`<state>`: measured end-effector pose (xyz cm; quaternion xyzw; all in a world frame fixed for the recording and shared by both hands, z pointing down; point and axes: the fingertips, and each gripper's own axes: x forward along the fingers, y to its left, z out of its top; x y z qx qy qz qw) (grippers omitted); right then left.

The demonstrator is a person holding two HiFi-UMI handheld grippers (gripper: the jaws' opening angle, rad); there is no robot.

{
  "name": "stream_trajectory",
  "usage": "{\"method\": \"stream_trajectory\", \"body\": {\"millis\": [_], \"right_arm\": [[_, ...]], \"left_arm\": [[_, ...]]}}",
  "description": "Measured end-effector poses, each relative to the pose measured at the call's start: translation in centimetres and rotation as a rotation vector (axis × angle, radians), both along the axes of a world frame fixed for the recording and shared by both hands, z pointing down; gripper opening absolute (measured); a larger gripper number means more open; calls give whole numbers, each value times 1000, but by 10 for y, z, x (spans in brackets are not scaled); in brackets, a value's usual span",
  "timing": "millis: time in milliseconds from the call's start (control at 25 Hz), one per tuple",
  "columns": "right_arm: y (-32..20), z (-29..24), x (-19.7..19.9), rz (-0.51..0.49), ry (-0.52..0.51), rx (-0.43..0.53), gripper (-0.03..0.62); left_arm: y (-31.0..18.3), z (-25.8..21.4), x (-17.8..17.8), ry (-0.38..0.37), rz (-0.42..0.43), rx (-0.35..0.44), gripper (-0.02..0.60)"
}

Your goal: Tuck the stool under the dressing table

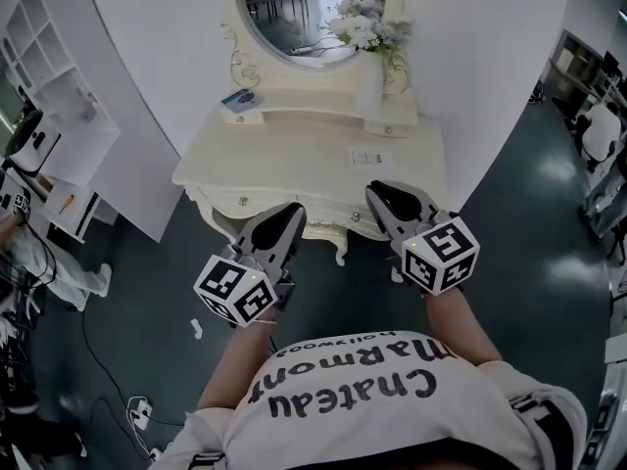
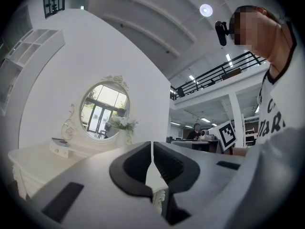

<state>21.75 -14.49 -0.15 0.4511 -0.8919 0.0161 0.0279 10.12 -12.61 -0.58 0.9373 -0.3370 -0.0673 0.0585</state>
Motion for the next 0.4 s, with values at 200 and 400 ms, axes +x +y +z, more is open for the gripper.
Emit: {"method": "stream_trajectory", "body": {"millis": [200, 400], "right_arm": [[8, 6, 22, -7, -14, -19, 51], [17, 13, 25, -39, -22, -28, 51]], "left_arm": [[15, 6, 20, 0, -4, -14, 35], [21, 8, 23, 14, -38, -5, 35]]}}
